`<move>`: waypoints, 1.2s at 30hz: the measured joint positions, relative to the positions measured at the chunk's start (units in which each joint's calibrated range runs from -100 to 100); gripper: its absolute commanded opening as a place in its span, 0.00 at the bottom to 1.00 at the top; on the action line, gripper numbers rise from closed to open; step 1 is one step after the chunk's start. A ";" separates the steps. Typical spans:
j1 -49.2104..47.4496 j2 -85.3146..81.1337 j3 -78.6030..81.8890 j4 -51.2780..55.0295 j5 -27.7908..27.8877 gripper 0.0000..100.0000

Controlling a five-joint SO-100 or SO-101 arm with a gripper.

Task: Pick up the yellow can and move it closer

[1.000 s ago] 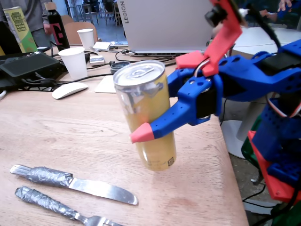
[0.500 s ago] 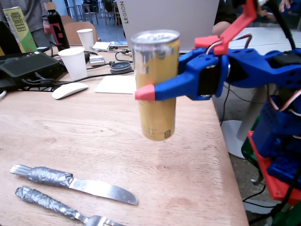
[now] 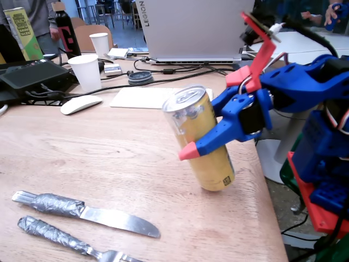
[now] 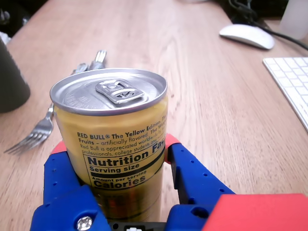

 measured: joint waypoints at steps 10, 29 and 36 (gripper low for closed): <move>0.00 0.00 0.00 1.74 -2.59 0.30; 4.23 0.00 0.00 5.47 -2.64 0.29; 4.23 0.00 0.00 5.47 -2.49 0.29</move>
